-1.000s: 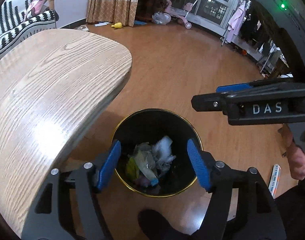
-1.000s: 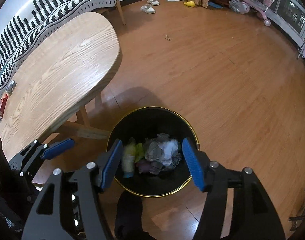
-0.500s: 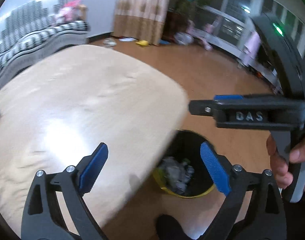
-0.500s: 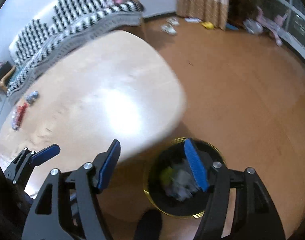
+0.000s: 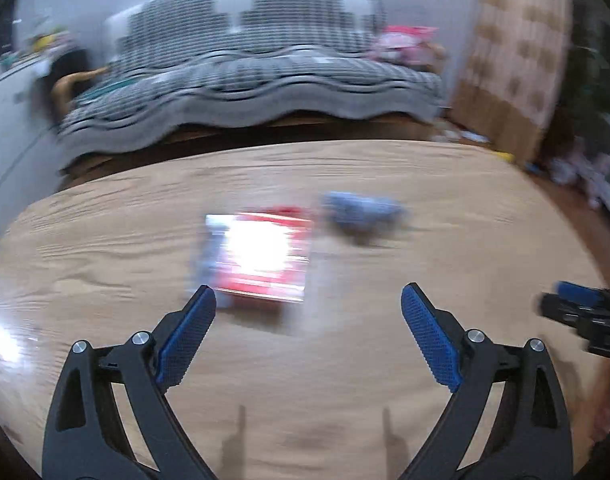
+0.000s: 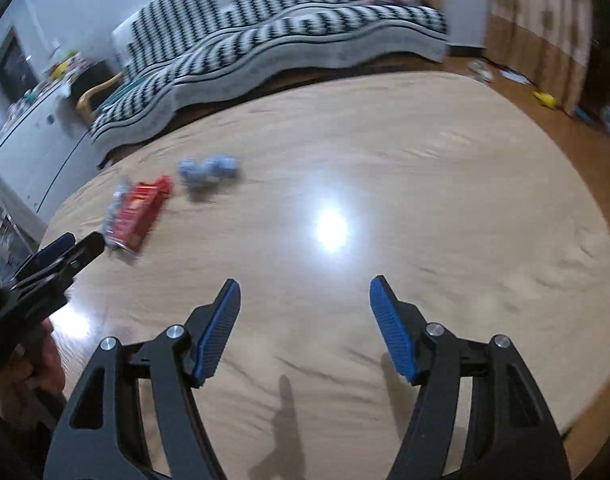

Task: Collect trash
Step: 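Move both open tools back over the table toward the remaining trash, then grasp the silver blister pack with left tool while right tool grasps the red cigarette box, then carry the blister pack and red box over the bin and release them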

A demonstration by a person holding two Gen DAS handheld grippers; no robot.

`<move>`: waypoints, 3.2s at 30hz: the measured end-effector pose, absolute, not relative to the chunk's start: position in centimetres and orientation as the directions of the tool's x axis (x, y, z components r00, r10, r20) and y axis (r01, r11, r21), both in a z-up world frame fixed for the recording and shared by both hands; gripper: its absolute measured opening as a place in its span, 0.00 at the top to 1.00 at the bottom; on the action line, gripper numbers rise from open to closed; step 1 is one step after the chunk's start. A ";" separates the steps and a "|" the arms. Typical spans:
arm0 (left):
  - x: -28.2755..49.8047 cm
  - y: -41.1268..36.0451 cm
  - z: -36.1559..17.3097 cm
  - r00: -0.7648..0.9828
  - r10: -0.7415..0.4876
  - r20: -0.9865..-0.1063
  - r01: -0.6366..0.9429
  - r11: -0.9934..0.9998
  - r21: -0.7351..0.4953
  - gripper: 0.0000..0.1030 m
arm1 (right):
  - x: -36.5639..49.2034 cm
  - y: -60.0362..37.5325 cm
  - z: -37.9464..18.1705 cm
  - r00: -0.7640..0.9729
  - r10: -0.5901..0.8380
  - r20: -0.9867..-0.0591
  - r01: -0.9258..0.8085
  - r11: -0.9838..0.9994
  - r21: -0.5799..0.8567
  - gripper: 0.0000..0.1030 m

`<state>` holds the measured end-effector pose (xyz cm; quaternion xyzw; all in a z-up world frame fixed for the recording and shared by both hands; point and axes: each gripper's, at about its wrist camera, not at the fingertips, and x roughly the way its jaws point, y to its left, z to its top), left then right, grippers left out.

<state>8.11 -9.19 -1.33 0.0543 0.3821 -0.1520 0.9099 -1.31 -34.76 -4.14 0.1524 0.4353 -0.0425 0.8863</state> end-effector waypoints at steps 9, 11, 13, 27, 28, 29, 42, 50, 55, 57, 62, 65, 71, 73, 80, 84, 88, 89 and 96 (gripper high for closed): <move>15.9 -3.9 -4.3 0.619 -0.233 -0.750 0.234 0.966 -0.107 0.12 | 5.7 -26.6 -6.1 0.589 0.125 -0.798 0.105 0.968 0.229 0.37; 17.6 -3.6 -4.9 0.596 -0.246 -0.764 0.223 0.965 -0.136 0.14 | 6.4 -25.8 -6.4 0.586 0.133 -0.799 0.097 0.968 0.232 0.37; 18.8 -3.1 -5.7 0.583 -0.256 -0.771 0.214 0.964 -0.158 0.17 | 7.0 -25.1 -6.7 0.583 0.136 -0.801 0.090 0.969 0.231 0.37; 18.6 -2.4 -6.3 0.558 -0.339 -0.757 0.281 0.936 -0.212 0.62 | 10.2 -20.7 -7.1 0.575 0.169 -0.801 0.050 0.969 0.240 0.34; 18.7 -2.4 -6.3 0.553 -0.337 -0.762 0.279 0.937 -0.211 0.71 | 10.3 -20.6 -7.1 0.575 0.169 -0.801 0.054 0.969 0.243 0.34; 18.5 -2.4 -6.4 0.550 -0.331 -0.767 0.281 0.938 -0.203 0.87 | 10.3 -20.5 -7.0 0.574 0.171 -0.801 0.056 0.968 0.246 0.33; 14.6 2.9 -3.0 0.619 -0.246 -0.746 0.198 0.968 -0.155 0.95 | 14.1 -16.1 -8.0 0.552 0.103 -0.827 0.078 0.982 0.174 0.25; 12.9 4.5 -2.4 0.624 -0.218 -0.750 0.183 0.974 -0.131 0.95 | 16.4 -13.9 -8.6 0.544 0.063 -0.837 0.100 0.985 0.140 0.24; 12.5 3.8 -2.0 0.645 -0.187 -0.741 0.188 0.979 -0.084 0.95 | 17.5 -13.5 -8.4 0.541 0.055 -0.839 0.138 0.979 0.153 0.23; 12.3 3.4 -1.8 0.651 -0.181 -0.737 0.193 0.979 -0.070 0.95 | 17.9 -13.1 -8.6 0.540 0.021 -0.841 0.139 0.984 0.114 0.25; 11.7 2.0 -1.6 0.671 -0.154 -0.725 0.223 0.975 0.000 0.95 | 17.4 -13.0 -8.7 0.561 -0.002 -0.828 0.122 0.989 0.079 0.34; 11.4 1.3 -1.6 0.673 -0.153 -0.724 0.239 0.971 0.016 0.95 | 16.8 -13.2 -8.6 0.563 0.004 -0.826 0.106 0.991 0.077 0.36; 10.5 0.2 -1.1 0.679 -0.169 -0.714 0.268 0.963 0.028 0.95 | 14.0 -14.2 -6.7 0.586 0.057 -0.808 0.077 0.989 0.126 0.37; 9.9 -0.5 -0.7 0.683 -0.179 -0.708 0.280 0.960 0.027 0.95 | 12.4 -15.0 -5.5 0.598 0.088 -0.796 0.061 0.986 0.154 0.37; 7.4 -3.8 0.7 0.676 -0.251 -0.692 0.343 0.939 -0.005 0.95 | 5.9 -19.5 -1.2 0.647 0.121 -0.753 0.029 0.983 0.183 0.37; 5.1 -7.7 1.4 0.644 -0.332 -0.690 0.425 0.904 -0.039 0.95 | 1.0 -24.0 0.4 0.667 0.093 -0.739 0.054 0.983 0.173 0.37; 2.4 -12.1 1.6 0.592 -0.408 -0.695 0.507 0.859 -0.072 0.95 | -3.9 -29.0 0.9 0.672 0.044 -0.739 0.118 0.979 0.166 0.37; 1.7 -13.2 1.6 0.578 -0.426 -0.696 0.528 0.846 -0.079 0.95 | -5.6 -30.7 1.2 0.676 0.023 -0.737 0.141 0.977 0.161 0.37; -4.8 -23.3 0.8 0.425 -0.571 -0.702 0.706 0.695 -0.137 0.95 | -15.3 -40.5 1.2 0.671 -0.102 -0.734 0.285 0.950 0.128 0.37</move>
